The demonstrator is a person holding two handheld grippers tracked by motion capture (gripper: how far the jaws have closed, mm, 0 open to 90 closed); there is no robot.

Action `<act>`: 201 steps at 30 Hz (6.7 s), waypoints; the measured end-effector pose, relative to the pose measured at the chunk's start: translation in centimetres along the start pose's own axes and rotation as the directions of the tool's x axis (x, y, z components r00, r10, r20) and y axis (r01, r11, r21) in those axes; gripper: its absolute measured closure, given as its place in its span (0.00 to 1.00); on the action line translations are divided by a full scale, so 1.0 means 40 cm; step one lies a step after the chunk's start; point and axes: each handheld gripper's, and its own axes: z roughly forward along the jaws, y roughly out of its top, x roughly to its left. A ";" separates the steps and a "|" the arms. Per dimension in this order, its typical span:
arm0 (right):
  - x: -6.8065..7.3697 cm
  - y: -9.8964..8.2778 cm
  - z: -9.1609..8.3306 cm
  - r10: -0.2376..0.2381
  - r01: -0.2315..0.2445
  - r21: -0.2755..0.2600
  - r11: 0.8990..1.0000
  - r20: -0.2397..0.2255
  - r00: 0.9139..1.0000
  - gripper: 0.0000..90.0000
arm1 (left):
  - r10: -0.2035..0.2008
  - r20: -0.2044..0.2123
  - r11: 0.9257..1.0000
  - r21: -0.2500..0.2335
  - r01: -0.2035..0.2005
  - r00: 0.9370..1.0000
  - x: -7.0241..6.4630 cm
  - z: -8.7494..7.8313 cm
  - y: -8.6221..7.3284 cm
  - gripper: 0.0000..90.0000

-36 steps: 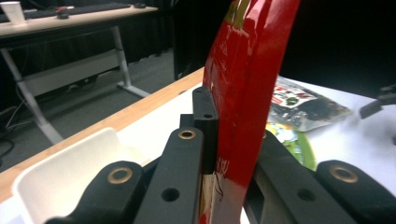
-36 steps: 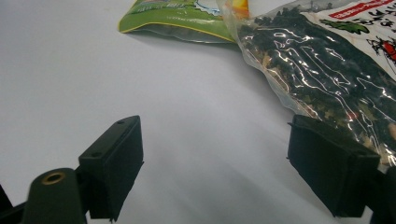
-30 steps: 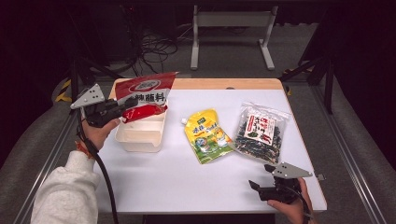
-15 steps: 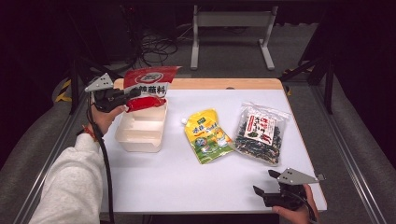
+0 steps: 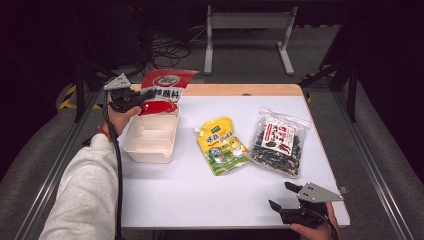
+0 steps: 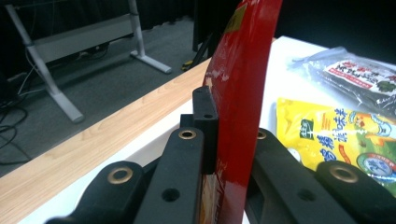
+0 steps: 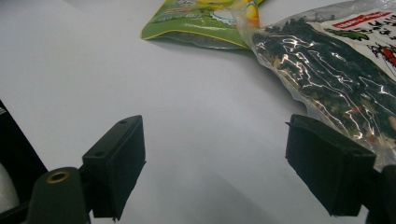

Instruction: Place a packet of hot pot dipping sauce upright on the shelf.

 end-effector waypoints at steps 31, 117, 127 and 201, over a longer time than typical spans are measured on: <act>0.014 0.004 0.023 -0.029 0.032 0.037 0.999 -0.081 0.996 0.22 | 0.007 -0.094 0.987 0.163 0.009 0.996 0.021 0.018 -0.072 0.99; -0.063 0.062 0.064 0.006 -0.003 0.045 0.999 -0.063 0.998 0.32 | 0.047 -0.201 0.993 0.116 -0.024 0.979 -0.139 -0.152 -0.045 0.65; -0.066 0.087 0.081 -0.031 0.034 0.044 0.998 -0.074 0.997 0.37 | 0.082 -0.169 0.995 0.067 -0.071 0.982 -0.284 -0.238 -0.085 0.50; -0.109 0.253 0.302 -0.020 0.024 0.076 0.997 -0.053 0.998 0.48 | 0.088 0.103 0.948 0.297 -0.115 0.991 -0.558 -0.159 -0.334 0.17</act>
